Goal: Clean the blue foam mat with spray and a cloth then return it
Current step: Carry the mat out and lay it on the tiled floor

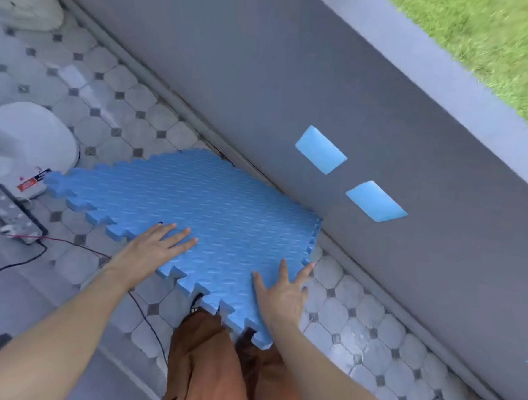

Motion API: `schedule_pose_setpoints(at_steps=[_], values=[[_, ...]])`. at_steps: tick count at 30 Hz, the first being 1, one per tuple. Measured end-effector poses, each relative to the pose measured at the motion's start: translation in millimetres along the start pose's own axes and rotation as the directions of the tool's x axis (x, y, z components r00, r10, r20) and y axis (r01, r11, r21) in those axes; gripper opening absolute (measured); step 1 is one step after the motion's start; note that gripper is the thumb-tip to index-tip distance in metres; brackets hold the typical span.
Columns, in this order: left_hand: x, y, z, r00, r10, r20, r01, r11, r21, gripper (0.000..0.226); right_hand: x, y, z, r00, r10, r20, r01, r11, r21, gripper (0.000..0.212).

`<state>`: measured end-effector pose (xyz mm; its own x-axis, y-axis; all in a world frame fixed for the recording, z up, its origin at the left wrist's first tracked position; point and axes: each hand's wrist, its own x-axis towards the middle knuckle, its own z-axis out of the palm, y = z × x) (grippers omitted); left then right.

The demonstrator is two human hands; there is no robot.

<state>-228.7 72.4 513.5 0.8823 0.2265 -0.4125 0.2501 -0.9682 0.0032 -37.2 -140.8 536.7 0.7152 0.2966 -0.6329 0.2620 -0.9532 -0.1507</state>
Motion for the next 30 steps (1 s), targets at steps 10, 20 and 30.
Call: schedule_pose_setpoints(at_steps=[10,20,30], values=[[-7,-19,154,0.978,-0.141,-0.153,0.145,0.989,0.011,0.087,104,-6,125,0.948,0.164,0.271,-0.243,0.927,0.286,0.104],[19,46,203,0.890,-0.451,-0.067,0.426,0.875,-0.231,0.083,206,-43,123,0.948,-0.211,0.237,0.229,0.972,-0.054,0.089],[42,87,279,0.956,-0.293,0.012,0.287,0.924,-0.253,0.115,272,-2,181,0.911,-0.161,0.381,0.232,0.961,-0.148,0.093]])
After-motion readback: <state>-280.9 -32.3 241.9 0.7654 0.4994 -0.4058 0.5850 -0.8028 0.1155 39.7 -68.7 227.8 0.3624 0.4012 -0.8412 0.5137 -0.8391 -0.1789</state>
